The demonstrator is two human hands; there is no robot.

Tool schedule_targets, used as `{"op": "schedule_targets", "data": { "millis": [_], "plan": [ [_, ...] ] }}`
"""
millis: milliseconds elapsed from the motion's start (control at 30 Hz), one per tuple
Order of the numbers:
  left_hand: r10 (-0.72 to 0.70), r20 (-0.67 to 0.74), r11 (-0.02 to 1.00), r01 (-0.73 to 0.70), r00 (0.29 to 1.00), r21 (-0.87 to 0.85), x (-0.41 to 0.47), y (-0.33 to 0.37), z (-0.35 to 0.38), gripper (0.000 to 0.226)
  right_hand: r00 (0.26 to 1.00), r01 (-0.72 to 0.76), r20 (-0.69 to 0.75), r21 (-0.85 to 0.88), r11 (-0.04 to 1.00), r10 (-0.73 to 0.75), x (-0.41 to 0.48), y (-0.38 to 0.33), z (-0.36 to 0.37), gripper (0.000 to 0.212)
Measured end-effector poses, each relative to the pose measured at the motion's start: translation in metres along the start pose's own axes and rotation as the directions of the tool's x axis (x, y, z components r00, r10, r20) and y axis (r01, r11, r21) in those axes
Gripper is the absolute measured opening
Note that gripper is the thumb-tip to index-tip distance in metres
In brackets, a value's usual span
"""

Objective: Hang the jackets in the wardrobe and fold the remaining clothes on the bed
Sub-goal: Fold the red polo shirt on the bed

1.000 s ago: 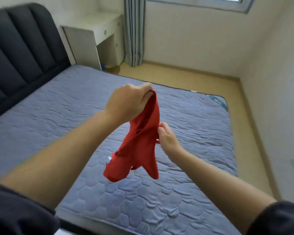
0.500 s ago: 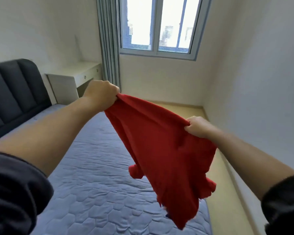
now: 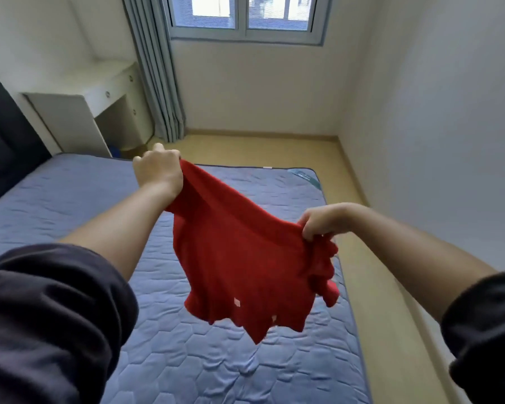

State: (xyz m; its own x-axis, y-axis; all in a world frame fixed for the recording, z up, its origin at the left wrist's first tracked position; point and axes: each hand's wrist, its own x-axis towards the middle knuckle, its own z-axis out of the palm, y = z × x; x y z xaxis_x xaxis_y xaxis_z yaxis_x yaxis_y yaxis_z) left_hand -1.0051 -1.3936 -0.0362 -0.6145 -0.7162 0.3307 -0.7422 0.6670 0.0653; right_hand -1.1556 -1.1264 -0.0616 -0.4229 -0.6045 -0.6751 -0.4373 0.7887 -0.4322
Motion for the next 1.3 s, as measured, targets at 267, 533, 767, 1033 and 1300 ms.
{"op": "schedule_targets", "data": {
  "millis": [267,533,767,1033,1300],
  "plan": [
    [0.576,-0.268,0.394,-0.550,0.772,-0.737,-0.002,0.069,-0.030,0.043,0.795,0.412,-0.573,0.267,0.871,-0.200,0.030,-0.045,-0.006,0.081],
    [0.502,-0.071,0.158,-0.172,0.862,-0.972,-0.006,0.022,-0.071,0.040,0.712,0.672,-0.351,0.087,0.735,-0.609,-0.019,-0.122,-0.045,0.030],
    [0.298,-0.052,0.457,-0.191,0.953,-0.869,-0.029,-0.021,-0.062,0.038,0.686,0.570,-0.395,-0.231,0.788,-0.612,-0.048,-0.161,-0.042,0.020],
    [0.610,0.295,0.553,-0.129,0.735,-0.823,-0.035,-0.070,-0.039,0.012,0.635,0.666,-0.565,0.056,0.744,-0.527,-0.105,-0.121,-0.059,0.029],
    [0.626,0.353,0.735,-0.374,0.695,-0.565,-0.015,-0.083,-0.012,0.026,0.870,0.269,-0.391,-0.133,0.954,-0.300,-0.103,-0.035,-0.080,0.016]
  ]
}}
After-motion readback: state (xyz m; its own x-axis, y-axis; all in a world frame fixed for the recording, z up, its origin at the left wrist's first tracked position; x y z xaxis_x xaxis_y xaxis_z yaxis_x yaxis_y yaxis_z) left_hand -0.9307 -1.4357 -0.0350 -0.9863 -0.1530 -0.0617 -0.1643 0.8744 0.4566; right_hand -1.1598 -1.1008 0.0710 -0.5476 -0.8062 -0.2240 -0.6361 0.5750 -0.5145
